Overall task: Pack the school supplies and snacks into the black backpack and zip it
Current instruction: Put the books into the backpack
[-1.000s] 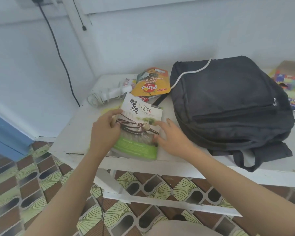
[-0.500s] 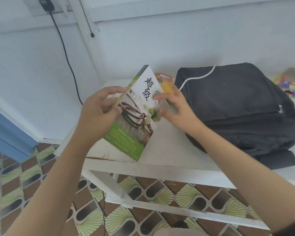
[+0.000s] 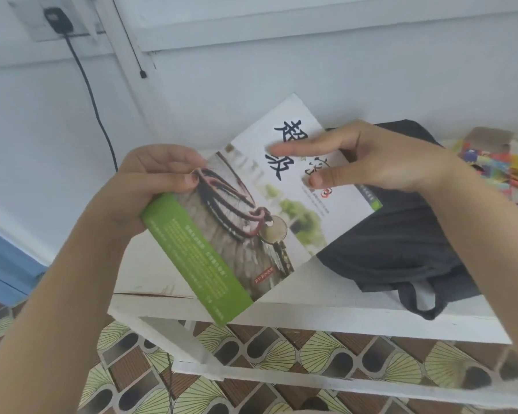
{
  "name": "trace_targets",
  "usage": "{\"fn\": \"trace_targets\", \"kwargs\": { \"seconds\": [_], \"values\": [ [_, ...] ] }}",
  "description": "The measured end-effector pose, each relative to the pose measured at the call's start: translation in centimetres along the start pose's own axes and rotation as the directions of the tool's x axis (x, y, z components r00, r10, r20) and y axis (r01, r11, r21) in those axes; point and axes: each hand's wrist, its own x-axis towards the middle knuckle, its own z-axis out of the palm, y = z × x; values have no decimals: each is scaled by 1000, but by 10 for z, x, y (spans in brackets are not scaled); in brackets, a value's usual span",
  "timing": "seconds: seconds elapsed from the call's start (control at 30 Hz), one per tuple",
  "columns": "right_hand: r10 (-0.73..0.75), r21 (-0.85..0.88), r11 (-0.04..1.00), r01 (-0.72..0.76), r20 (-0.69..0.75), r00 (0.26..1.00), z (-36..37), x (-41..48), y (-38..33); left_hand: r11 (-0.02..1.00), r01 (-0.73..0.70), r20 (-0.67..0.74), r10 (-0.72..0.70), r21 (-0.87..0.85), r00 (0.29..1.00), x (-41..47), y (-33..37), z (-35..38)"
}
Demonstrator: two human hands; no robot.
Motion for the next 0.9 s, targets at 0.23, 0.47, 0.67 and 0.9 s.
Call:
{"fn": "trace_targets", "kwargs": {
  "seconds": [0.23,0.47,0.67,0.9],
  "values": [
    [123,252,965,-76,-176,977,8,-30,22,982,33,180,-66,184,981,18,-15,22],
    [259,422,899,-117,-297,919,22,-63,33,973,72,364,-150,217,919,31,-30,49],
    [427,553,829,-87,-524,737,30,-105,48,975,138,315,-188,174,930,56,-48,72],
    [607,666,736,125,-730,314,54,-157,72,947,226,177,-269,227,947,75,-82,128]
  ]
}}
